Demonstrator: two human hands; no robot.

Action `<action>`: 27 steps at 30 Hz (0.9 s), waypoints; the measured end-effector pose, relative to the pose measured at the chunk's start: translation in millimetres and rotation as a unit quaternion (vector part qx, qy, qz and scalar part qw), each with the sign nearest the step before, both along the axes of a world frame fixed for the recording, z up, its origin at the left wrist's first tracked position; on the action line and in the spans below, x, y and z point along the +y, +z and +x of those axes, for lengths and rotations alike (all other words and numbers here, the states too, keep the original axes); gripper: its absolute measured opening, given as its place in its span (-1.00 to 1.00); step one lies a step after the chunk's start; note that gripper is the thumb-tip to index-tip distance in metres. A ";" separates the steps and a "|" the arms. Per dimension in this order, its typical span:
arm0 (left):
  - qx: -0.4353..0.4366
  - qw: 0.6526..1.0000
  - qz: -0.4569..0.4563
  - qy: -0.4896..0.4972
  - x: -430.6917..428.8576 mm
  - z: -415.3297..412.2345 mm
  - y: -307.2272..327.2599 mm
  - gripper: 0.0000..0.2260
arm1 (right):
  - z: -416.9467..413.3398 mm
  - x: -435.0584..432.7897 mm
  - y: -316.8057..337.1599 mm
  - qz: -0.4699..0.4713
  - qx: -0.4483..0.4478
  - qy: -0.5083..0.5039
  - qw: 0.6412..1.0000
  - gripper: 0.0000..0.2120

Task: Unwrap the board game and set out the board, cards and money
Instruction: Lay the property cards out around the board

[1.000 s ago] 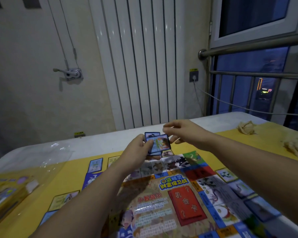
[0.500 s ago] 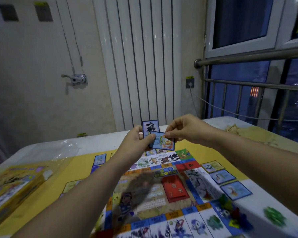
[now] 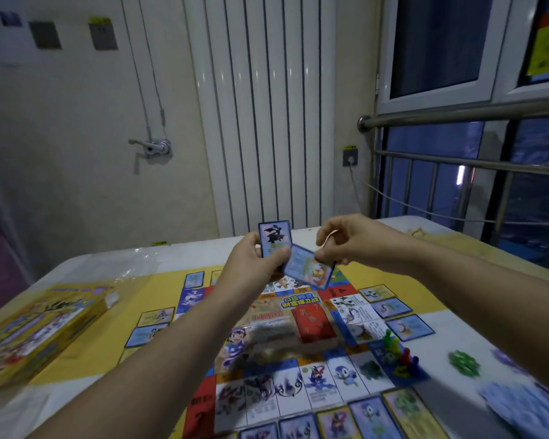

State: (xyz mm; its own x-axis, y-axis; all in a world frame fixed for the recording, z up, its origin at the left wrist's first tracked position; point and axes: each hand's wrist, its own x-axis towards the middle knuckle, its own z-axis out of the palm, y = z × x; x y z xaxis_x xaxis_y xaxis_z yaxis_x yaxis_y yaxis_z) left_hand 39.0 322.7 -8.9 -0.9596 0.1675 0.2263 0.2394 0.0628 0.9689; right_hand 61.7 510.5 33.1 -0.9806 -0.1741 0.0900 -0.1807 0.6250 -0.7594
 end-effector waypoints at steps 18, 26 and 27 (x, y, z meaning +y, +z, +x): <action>-0.154 0.988 0.030 -0.002 -0.6 -127.2 -54.9 -0.82 | -218.7 69.5 -125.5 0.044 0.024 -0.296 0.954 -0.81; -0.088 0.989 -0.118 0.031 -4.7 -151.0 -60.3 -0.83 | -238.7 71.7 -144.6 0.248 0.020 -0.269 0.930 -0.84; -0.059 0.983 -0.169 0.033 -3.9 -153.5 -58.3 -0.85 | -236.8 69.8 -139.9 0.249 0.047 -0.268 0.929 -0.82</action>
